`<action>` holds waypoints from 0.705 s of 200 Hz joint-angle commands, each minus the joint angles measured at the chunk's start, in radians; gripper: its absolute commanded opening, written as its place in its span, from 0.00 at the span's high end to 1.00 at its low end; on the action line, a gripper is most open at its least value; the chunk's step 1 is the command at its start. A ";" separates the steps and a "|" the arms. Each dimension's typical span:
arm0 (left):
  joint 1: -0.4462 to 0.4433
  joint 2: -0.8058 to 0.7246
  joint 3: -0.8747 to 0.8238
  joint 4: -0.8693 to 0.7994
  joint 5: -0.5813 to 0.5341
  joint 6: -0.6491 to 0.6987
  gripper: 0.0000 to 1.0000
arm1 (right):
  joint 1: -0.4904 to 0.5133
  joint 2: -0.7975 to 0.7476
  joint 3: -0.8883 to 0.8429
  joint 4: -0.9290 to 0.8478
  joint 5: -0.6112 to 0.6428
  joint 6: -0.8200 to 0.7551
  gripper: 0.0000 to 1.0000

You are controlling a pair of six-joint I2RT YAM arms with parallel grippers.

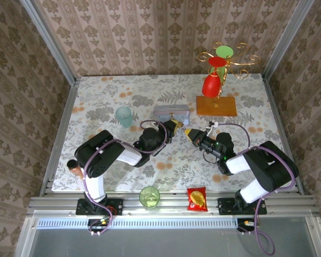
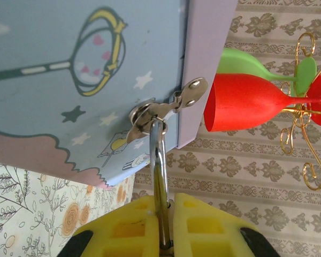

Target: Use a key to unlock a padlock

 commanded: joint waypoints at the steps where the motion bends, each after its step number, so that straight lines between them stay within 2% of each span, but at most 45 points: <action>1: -0.013 -0.042 0.036 0.100 -0.009 -0.010 1.00 | -0.006 -0.018 0.024 0.039 0.023 0.004 1.00; 141: -0.032 -0.035 0.064 0.103 0.000 -0.027 1.00 | -0.013 -0.016 0.039 0.040 0.027 -0.011 1.00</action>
